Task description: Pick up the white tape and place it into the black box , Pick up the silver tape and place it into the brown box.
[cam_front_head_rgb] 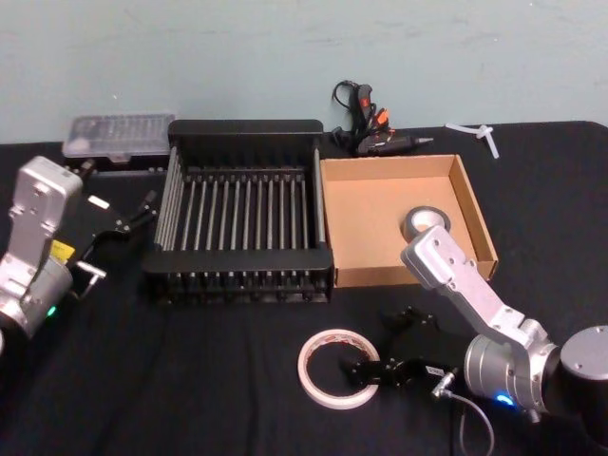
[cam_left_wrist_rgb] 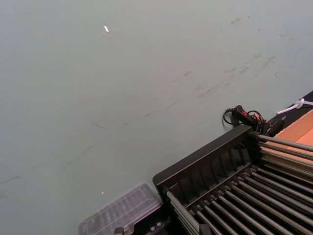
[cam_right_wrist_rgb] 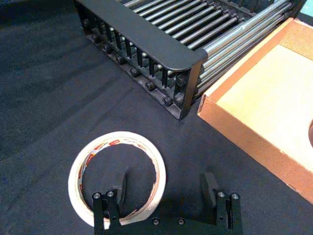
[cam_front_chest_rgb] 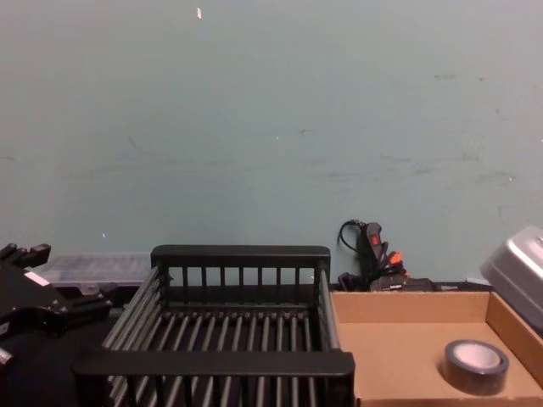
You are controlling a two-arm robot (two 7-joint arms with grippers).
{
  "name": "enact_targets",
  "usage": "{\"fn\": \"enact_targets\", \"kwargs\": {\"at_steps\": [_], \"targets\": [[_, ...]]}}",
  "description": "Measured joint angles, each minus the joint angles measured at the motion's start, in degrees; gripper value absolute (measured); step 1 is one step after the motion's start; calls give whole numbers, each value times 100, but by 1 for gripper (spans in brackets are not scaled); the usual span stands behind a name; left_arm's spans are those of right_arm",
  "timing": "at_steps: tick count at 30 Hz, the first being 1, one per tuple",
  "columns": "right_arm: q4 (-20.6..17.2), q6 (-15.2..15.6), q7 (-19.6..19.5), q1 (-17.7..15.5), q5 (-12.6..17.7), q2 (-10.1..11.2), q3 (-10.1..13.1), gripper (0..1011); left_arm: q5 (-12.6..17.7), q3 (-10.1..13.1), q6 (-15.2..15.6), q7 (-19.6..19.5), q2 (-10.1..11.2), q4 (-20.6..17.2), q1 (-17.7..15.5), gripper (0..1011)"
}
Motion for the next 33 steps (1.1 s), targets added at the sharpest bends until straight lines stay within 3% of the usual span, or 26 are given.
{"fn": "enact_targets", "kwargs": {"at_steps": [33], "targets": [[69, 42, 74, -1, -157, -98, 15, 1002, 0, 0, 0, 0, 0, 0, 0, 1001]]}}
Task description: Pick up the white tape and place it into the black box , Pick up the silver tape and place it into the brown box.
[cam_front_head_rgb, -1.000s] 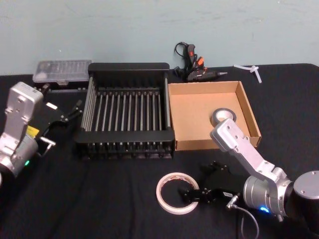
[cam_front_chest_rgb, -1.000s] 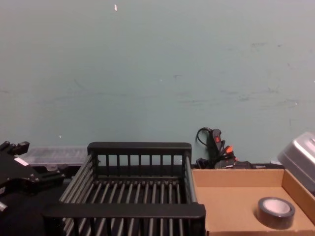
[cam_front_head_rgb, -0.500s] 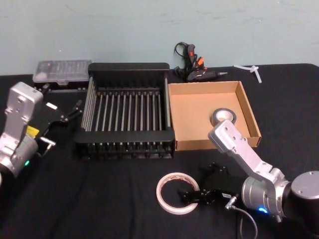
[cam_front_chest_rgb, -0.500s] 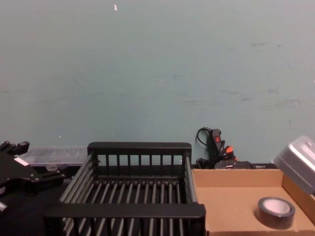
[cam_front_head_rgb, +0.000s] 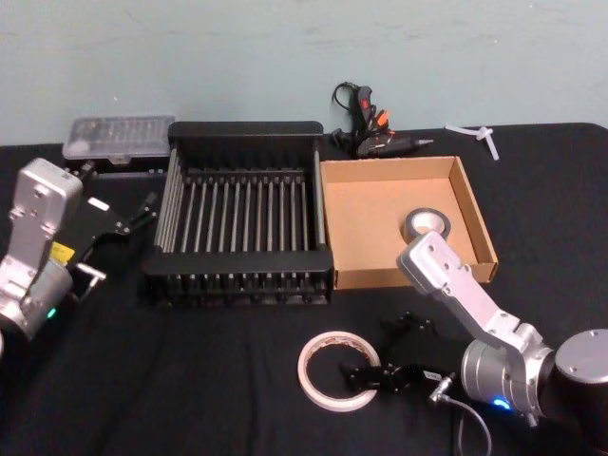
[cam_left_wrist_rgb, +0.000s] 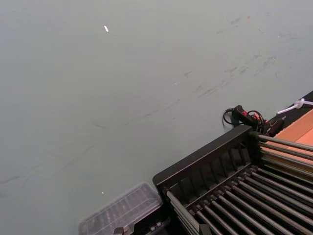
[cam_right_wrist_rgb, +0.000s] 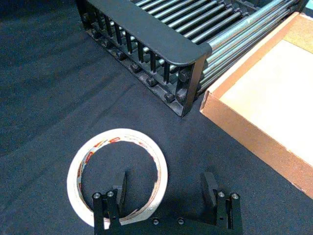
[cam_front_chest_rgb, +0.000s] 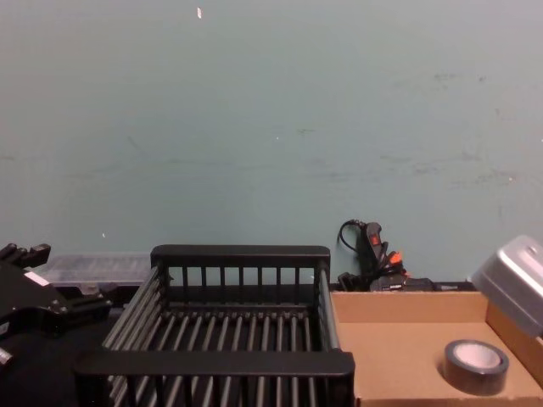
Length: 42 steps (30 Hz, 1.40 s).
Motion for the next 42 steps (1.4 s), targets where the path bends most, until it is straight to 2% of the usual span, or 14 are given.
{"fn": "enact_targets", "kwargs": {"at_steps": [2, 9, 15, 18, 21, 24, 28, 29, 31, 35, 42], "targets": [[-1, 0, 0, 1, 1, 0, 1, 1002, 0, 0, 0, 0, 0, 0, 0, 1001], [-2, 0, 2, 1, 8, 0, 1, 860, 0, 0, 0, 0, 0, 0, 0, 1001], [-2, 0, 2, 1, 13, 0, 1, 650, 0, 0, 0, 0, 0, 0, 0, 1001], [-2, 0, 2, 1, 14, 0, 1, 592, 0, 0, 0, 0, 0, 0, 0, 1001], [-2, 0, 2, 1, 16, 0, 1, 446, 0, 0, 0, 0, 0, 0, 0, 1001], [-2, 0, 2, 1, 17, 0, 1, 386, 0, 0, 0, 0, 0, 0, 0, 1001], [-2, 0, 2, 1, 19, 0, 1, 224, 0, 0, 0, 0, 0, 0, 0, 1001], [-2, 0, 2, 1, 20, 0, 1, 224, 0, 0, 0, 0, 0, 0, 0, 1001], [-2, 0, 2, 1, 20, 0, 1, 151, 0, 0, 0, 0, 0, 0, 0, 1001], [-2, 0, 2, 1, 20, 0, 1, 99, 0, 0, 0, 0, 0, 0, 0, 1001], [-2, 0, 2, 1, 20, 0, 1, 90, 0, 0, 0, 0, 0, 0, 0, 1001]]}}
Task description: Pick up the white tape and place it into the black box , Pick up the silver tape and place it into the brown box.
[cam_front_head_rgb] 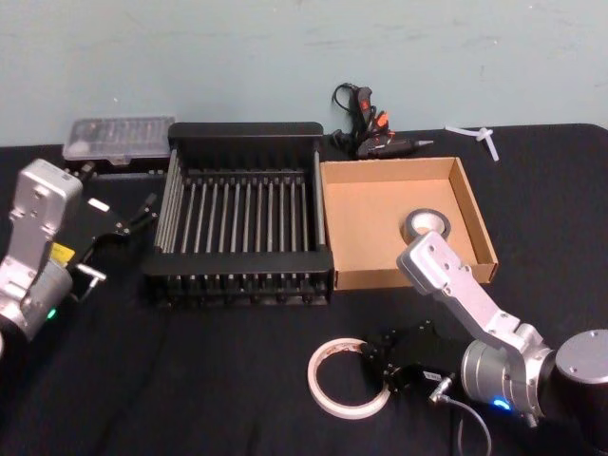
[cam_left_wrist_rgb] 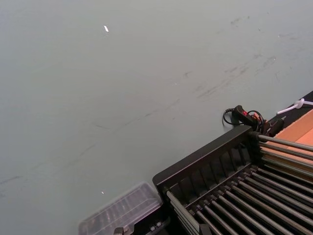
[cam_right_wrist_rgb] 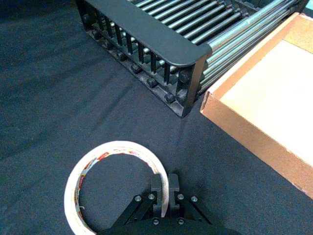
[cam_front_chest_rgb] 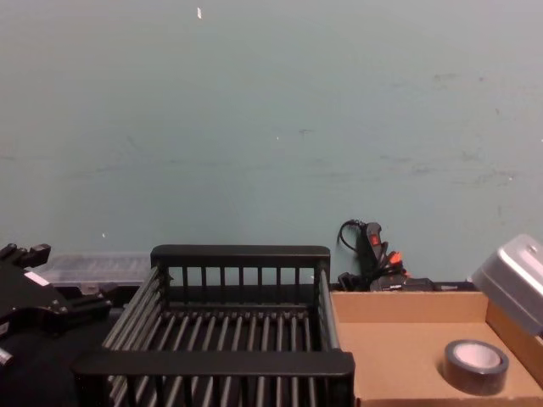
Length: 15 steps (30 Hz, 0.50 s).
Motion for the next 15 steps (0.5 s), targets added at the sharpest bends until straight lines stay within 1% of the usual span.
{"fn": "enact_targets", "kwargs": {"at_steps": [5, 11, 15], "targets": [[0, 0, 10, 0, 13, -5, 7, 90, 0, 0, 0, 0, 0, 0, 0, 1001], [7, -9, 75, -6, 132, -25, 77, 90, 0, 0, 0, 0, 0, 0, 0, 1001], [-45, -47, 86, -2, 200, -2, 124, 90, 0, 0, 0, 0, 0, 0, 0, 1001]]}}
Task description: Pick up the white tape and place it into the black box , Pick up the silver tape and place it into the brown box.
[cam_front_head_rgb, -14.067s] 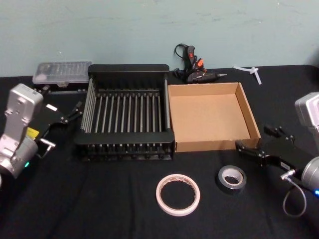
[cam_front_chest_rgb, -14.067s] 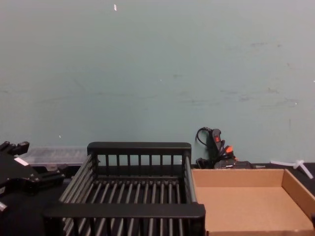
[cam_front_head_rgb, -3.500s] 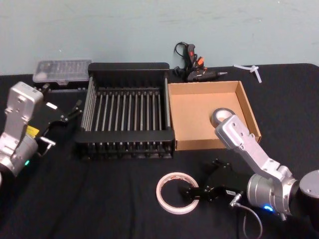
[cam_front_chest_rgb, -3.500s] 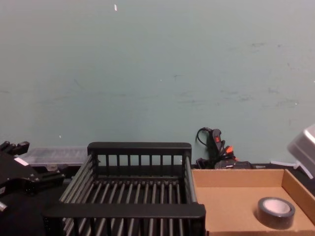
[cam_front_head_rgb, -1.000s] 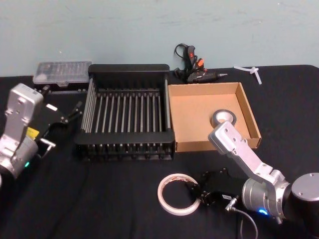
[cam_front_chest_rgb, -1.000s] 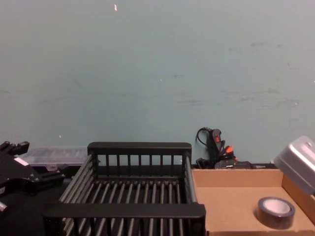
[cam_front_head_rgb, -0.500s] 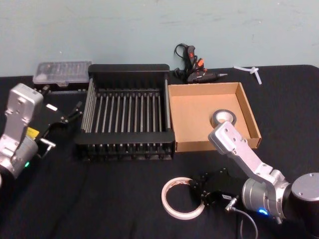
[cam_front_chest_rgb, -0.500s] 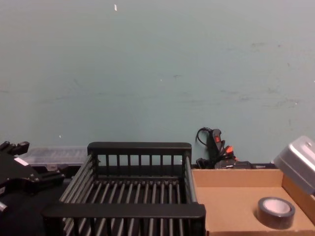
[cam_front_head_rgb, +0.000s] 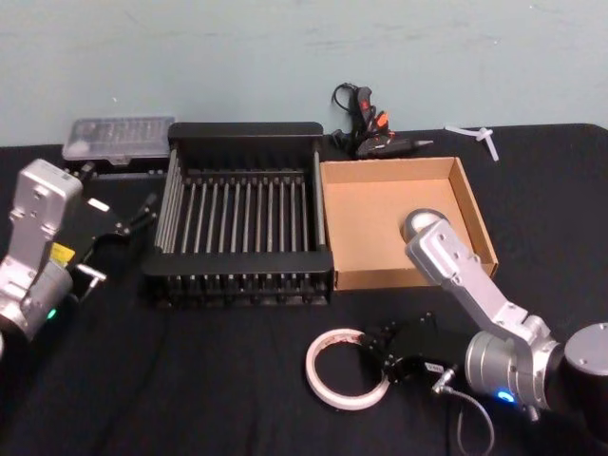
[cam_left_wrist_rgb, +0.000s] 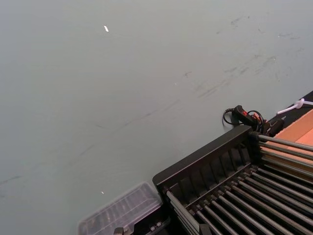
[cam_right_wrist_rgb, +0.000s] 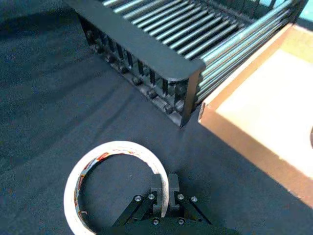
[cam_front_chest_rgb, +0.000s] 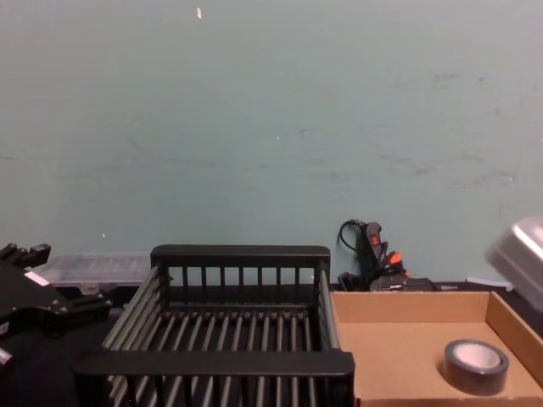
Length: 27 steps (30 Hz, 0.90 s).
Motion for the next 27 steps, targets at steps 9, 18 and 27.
{"fn": "enact_targets", "kwargs": {"at_steps": [9, 18, 27], "targets": [[-260, -116, -14, 24, 110, 125, 128, 90, 0, 0, 0, 0, 0, 0, 0, 1001], [-496, -292, -66, 131, 197, 216, 272, 90, 0, 0, 0, 0, 0, 0, 0, 1001], [-478, -428, -76, 439, 259, 207, 281, 90, 0, 0, 0, 0, 0, 0, 0, 1001]]}}
